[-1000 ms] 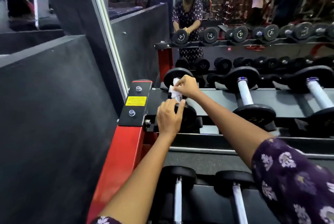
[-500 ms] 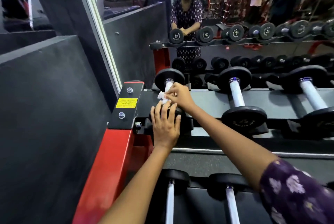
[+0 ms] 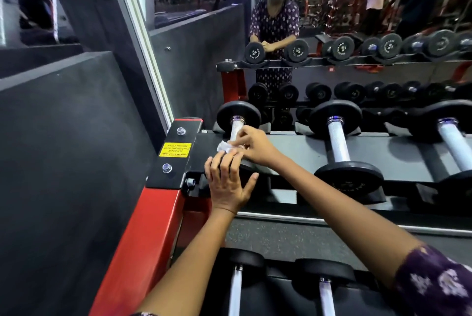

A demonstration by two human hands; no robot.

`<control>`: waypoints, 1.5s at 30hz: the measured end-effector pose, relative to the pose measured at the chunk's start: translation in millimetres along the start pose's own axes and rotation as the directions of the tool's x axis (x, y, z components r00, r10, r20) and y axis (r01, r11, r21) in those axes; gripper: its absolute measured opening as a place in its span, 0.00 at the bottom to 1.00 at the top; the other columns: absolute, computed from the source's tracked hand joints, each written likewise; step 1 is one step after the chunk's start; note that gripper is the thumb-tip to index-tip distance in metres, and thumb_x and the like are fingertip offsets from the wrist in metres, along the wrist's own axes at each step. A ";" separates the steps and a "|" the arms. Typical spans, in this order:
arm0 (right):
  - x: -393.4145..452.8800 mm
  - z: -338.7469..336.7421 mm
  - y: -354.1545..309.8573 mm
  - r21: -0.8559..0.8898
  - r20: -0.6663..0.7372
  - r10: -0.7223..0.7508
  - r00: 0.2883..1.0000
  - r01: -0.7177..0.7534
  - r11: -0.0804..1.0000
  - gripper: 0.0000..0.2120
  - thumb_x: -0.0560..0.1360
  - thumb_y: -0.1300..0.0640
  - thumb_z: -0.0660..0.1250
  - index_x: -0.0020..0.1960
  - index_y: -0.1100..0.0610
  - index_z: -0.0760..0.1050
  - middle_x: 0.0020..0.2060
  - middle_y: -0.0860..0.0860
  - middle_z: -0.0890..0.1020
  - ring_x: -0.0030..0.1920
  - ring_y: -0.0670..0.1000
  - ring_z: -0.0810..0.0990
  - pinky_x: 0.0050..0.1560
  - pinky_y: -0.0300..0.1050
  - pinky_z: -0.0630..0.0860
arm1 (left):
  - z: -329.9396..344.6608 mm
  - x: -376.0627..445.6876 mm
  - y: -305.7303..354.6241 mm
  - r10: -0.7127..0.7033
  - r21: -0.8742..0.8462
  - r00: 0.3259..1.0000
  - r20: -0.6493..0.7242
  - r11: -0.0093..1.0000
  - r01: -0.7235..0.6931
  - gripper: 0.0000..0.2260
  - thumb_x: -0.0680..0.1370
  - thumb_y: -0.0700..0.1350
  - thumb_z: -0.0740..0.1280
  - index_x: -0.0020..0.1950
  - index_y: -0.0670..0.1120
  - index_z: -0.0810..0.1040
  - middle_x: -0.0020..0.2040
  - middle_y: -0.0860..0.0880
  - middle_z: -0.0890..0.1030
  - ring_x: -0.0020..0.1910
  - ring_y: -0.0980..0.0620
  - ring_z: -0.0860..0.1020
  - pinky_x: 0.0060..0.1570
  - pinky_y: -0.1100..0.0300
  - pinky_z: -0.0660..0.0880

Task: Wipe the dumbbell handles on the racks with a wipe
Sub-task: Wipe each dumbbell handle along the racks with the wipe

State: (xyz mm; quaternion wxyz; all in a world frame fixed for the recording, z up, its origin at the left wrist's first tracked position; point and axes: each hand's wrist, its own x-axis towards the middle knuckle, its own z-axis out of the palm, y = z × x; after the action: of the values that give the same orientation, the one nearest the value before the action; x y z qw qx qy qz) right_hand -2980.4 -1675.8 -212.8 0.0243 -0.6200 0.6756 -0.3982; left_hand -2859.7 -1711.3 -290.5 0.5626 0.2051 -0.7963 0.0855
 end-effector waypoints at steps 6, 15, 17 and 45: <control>48.8 3.2 7.5 -0.122 -0.167 0.127 0.978 -0.148 0.981 0.10 0.74 0.60 0.67 0.44 0.67 0.82 0.44 0.63 0.76 0.46 0.59 0.76 0.49 0.48 0.70 | 7.8 3.1 1.1 0.024 0.051 0.997 -0.068 0.998 -0.020 0.22 0.81 0.61 0.51 0.60 0.44 0.67 0.59 0.45 0.68 0.60 0.43 0.68 0.68 0.48 0.56; 0.4 0.7 18.2 0.051 -0.113 0.090 0.990 -0.084 0.995 0.09 0.70 0.61 0.72 0.48 0.64 0.83 0.44 0.57 0.78 0.44 0.51 0.77 0.43 0.25 0.65 | 12.9 3.4 -2.0 0.046 0.087 0.988 -0.147 0.996 -0.034 0.21 0.80 0.61 0.52 0.58 0.43 0.68 0.58 0.45 0.69 0.59 0.43 0.69 0.66 0.48 0.57; 22.1 -1.4 19.9 0.045 -0.177 0.146 0.973 -0.140 0.989 0.08 0.70 0.62 0.72 0.47 0.65 0.82 0.46 0.62 0.78 0.47 0.57 0.78 0.41 0.29 0.64 | 12.7 2.9 -0.8 0.044 0.078 0.988 -0.145 0.996 -0.033 0.21 0.80 0.61 0.52 0.58 0.44 0.68 0.58 0.45 0.69 0.59 0.43 0.69 0.66 0.48 0.57; 0.8 -1.7 7.9 0.061 0.284 -0.187 0.940 0.177 0.982 0.18 0.81 0.60 0.48 0.55 0.67 0.74 0.57 0.59 0.73 0.59 0.53 0.67 0.65 0.32 0.58 | 13.6 1.7 -1.0 0.047 0.081 0.989 -0.142 0.996 -0.036 0.22 0.80 0.61 0.52 0.58 0.44 0.68 0.59 0.45 0.69 0.59 0.43 0.69 0.67 0.49 0.57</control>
State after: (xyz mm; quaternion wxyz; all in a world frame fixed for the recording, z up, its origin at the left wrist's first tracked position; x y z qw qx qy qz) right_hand -2987.9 -1676.3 -215.8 0.0961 -0.7308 0.5975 -0.3157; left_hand -2871.5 -1717.6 -293.8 0.6083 0.2036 -0.7537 0.1429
